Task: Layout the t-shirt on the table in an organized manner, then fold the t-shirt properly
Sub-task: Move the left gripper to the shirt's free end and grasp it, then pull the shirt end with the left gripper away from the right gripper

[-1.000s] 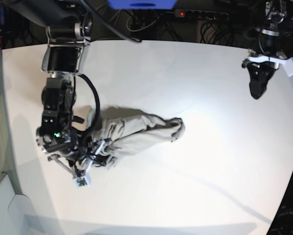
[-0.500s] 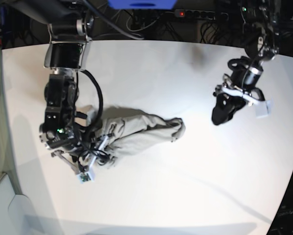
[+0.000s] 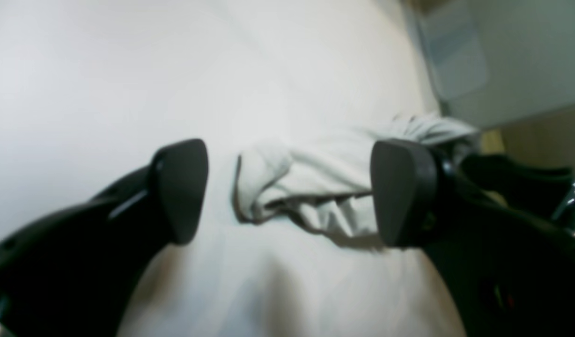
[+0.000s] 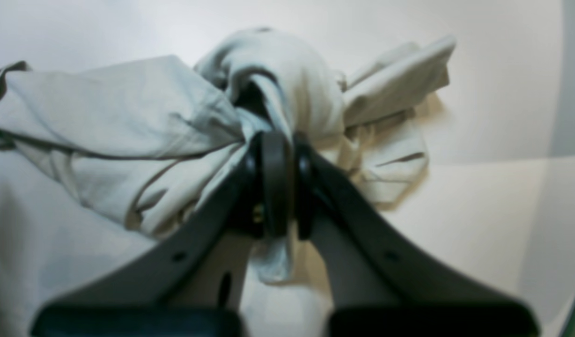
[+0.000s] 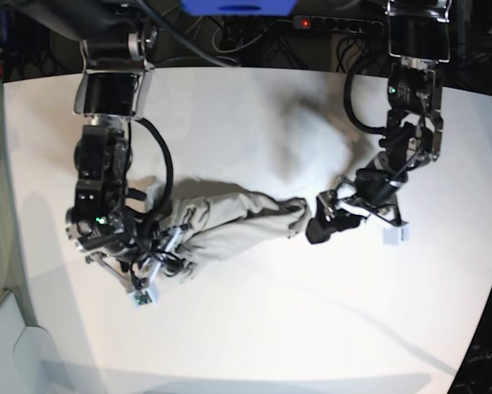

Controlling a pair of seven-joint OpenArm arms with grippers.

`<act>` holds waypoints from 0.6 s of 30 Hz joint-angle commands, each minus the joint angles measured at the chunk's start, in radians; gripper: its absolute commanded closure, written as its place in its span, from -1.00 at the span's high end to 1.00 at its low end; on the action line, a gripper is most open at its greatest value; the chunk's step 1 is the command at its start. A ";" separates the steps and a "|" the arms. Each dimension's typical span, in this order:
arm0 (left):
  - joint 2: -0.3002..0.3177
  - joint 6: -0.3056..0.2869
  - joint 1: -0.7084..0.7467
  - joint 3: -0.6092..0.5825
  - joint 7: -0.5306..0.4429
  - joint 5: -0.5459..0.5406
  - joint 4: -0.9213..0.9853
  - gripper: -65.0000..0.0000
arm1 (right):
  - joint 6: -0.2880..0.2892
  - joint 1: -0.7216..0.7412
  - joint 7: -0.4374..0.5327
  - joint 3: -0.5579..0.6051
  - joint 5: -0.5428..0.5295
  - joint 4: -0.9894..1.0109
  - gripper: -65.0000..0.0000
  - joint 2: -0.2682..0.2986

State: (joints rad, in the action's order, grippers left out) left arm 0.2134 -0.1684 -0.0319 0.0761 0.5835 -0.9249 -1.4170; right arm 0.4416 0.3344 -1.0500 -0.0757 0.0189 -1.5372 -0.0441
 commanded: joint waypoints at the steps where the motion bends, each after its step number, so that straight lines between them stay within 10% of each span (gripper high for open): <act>1: 0.008 -0.012 -0.035 -0.011 -0.023 -0.015 0.000 0.62 | -0.007 0.029 0.018 0.003 -0.014 -0.016 -1.00 0.000; 18: -0.111 -0.012 -0.078 -0.075 -0.017 0.298 0.109 0.62 | -0.007 0.032 0.027 0.003 -0.014 -0.016 -1.00 0.000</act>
State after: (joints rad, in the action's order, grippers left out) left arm 0.1009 -0.1692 -0.0917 -0.0021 0.5831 -0.6167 -1.2907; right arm 0.4419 0.3351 -1.0458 -0.0757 0.0189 -1.5372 -0.0444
